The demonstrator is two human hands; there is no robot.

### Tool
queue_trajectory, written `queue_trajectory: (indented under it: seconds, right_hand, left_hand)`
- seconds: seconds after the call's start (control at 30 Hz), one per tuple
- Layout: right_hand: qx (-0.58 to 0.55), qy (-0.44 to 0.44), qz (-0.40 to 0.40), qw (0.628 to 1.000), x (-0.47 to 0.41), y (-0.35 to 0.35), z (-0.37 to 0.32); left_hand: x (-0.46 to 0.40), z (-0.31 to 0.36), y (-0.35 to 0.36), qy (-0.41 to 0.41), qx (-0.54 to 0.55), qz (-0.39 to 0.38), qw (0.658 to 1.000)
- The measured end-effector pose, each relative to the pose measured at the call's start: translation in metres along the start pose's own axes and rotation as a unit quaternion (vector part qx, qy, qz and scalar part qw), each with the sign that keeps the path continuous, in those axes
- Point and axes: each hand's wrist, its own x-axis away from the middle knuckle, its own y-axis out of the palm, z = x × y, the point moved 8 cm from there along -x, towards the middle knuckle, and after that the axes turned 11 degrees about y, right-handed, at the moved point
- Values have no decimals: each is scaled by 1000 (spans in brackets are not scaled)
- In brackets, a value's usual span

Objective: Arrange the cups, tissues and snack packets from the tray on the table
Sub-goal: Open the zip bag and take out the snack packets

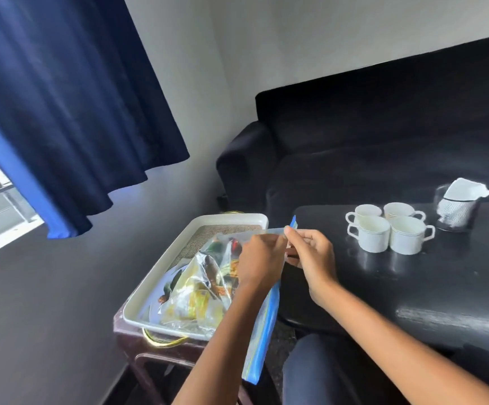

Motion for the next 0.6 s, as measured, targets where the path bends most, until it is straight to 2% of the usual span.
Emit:
queue_trajectory:
  seconds: [0.17, 0.33, 0.43, 0.6]
  right_hand:
    - [1, 17, -2, 1000, -19, -11, 8]
    - [-102, 100, -40, 989, -21, -9, 29]
    - [-131, 116, -67, 982, -19, -3, 29]
    - [-76, 84, -96, 989, -15, 1, 18]
  left_hand:
    - [-4, 2, 9, 25, -6, -15, 1000]
    - [0, -2, 13, 5, -31, -12, 999]
    - [1, -3, 7, 5, -43, 16, 999]
    - [3, -1, 2, 3, -69, 33, 997]
